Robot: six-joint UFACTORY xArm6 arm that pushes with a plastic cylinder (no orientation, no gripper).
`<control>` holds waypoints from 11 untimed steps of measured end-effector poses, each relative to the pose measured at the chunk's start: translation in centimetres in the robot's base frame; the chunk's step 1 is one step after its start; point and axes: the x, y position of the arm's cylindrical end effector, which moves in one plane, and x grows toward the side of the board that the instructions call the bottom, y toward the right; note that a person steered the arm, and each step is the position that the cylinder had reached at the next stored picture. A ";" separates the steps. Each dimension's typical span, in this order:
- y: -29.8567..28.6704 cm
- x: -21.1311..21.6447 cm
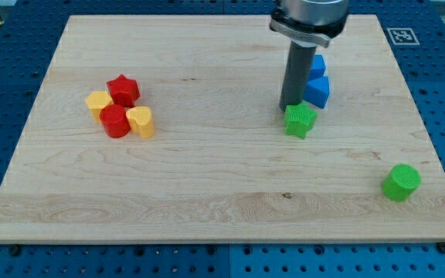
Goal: Push the green star towards the green circle
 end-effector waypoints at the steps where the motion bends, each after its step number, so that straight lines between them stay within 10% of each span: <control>1: 0.1 2.2; 5: -6.0 8.9; 11: 2.8 9.6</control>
